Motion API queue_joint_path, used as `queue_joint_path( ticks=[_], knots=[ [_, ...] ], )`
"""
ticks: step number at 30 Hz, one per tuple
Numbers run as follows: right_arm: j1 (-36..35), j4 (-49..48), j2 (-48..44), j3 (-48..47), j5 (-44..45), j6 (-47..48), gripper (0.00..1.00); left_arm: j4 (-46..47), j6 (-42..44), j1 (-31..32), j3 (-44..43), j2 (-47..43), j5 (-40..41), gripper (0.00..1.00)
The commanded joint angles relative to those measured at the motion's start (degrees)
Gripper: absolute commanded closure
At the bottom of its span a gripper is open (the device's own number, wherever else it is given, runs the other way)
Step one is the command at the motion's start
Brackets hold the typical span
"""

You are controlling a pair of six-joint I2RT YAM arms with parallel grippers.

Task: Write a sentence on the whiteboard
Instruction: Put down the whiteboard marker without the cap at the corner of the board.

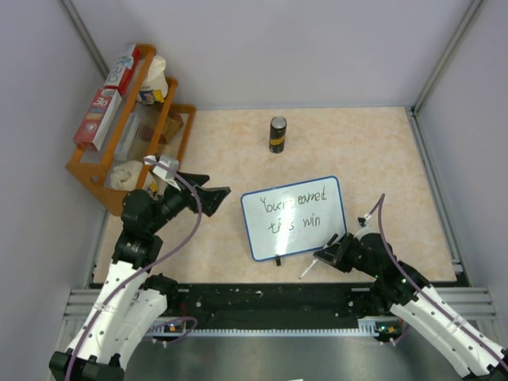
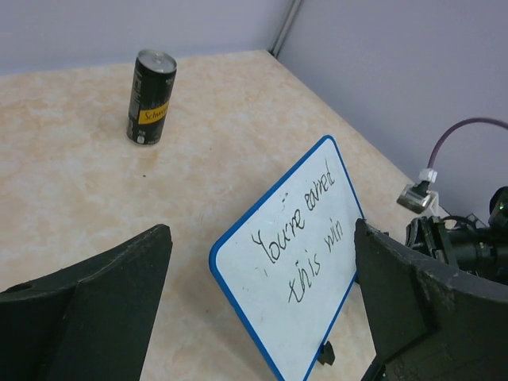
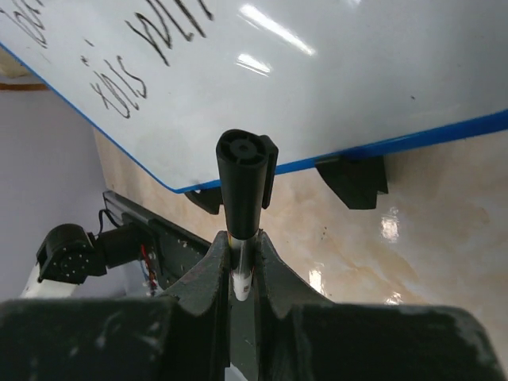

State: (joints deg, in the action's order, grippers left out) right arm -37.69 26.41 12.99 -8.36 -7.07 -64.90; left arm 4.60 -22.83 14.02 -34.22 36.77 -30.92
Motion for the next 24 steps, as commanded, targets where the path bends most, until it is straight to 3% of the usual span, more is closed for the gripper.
queue_joint_path(
  ticks=[1,9,16,18,20,24],
  knots=[
    [0.51,-1.01,-3.76,3.26,-1.81,-8.13,0.98,-0.73,-0.55,0.22,-3.22,-2.32,1.74,0.01],
    [0.52,-0.75,-2.98,4.41,-1.1,-9.71,0.78,-1.09,-0.37,0.22,-4.02,-2.76,1.3,0.01],
    [0.6,-0.66,-1.39,3.44,-0.75,-9.8,0.42,-1.0,-0.37,0.22,-3.84,-2.41,1.03,0.01],
    [0.51,-0.58,-1.39,2.74,-0.31,-9.54,0.36,-1.08,-0.46,0.22,-3.75,-2.41,1.12,0.01],
    [0.51,-0.49,-1.39,1.6,-0.05,-8.67,0.2,-1.26,-0.37,0.22,-3.75,-2.41,1.21,0.01],
    [0.51,-0.14,-1.31,-1.04,0.92,-6.47,0.11,-1.17,-0.55,0.22,-3.49,-2.32,1.47,0.01]
  ],
)
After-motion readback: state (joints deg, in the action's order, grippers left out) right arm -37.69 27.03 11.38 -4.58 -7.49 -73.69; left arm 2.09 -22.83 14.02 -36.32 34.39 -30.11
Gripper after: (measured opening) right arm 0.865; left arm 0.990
